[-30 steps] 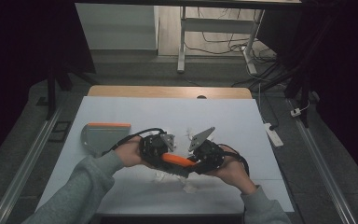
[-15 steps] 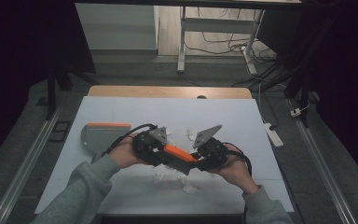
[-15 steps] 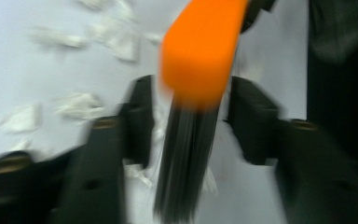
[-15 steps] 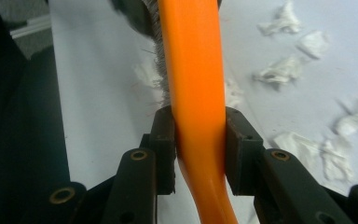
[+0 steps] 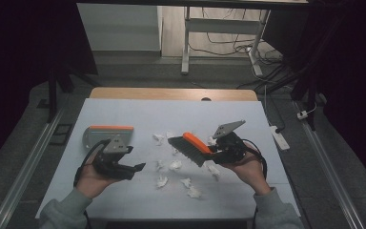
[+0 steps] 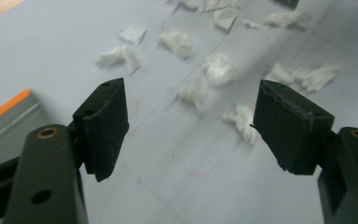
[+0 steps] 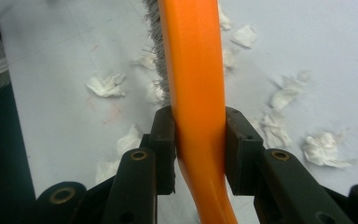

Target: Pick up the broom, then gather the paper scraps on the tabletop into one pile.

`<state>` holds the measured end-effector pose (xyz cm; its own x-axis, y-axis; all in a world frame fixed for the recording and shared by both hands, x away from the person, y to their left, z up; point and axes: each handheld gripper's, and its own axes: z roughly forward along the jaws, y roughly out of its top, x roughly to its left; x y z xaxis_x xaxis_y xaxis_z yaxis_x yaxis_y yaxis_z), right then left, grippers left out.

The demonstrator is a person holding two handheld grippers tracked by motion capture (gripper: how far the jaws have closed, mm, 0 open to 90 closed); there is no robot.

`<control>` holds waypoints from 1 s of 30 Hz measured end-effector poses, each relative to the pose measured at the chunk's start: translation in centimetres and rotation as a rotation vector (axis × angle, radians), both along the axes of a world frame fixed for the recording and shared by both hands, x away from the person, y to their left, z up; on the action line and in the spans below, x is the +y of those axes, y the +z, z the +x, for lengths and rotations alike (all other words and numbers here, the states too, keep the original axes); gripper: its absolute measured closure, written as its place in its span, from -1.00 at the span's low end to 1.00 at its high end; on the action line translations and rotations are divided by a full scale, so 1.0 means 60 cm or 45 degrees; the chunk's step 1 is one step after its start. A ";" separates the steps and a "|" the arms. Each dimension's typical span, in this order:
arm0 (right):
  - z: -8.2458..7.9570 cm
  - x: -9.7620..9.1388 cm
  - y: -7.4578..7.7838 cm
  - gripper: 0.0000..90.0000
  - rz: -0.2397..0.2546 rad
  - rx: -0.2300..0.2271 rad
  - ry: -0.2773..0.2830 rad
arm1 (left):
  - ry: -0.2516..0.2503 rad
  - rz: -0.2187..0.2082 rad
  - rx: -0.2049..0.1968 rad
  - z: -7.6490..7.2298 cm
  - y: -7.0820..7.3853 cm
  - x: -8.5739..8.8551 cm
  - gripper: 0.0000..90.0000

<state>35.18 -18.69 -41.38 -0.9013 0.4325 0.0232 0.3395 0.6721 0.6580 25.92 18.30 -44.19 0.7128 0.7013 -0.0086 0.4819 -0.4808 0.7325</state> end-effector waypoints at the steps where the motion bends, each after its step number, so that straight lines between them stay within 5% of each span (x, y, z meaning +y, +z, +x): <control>1: 0.002 -0.004 0.001 0.52 0.005 -0.004 -0.012 | 0.009 -0.006 -0.006 -0.005 -0.006 0.006 -0.41; 8: 0.013 -0.027 0.008 0.52 0.050 -0.011 -0.104 | 0.088 -0.083 -0.021 -0.014 -0.038 0.044 -0.40; 17: 0.018 -0.038 0.008 0.52 0.047 -0.030 -0.145 | 0.165 -0.042 -0.066 -0.022 -0.059 0.058 -0.43; 30: 0.040 -0.057 0.001 0.52 0.030 -0.028 -0.234 | 0.181 -0.053 -0.043 -0.017 -0.071 0.069 -0.45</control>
<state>37.59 -22.11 -41.33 -0.8074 0.5898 0.0164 0.4407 0.5843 0.6815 24.90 22.46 -48.42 0.6069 0.7946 -0.0175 0.5176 -0.3785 0.7673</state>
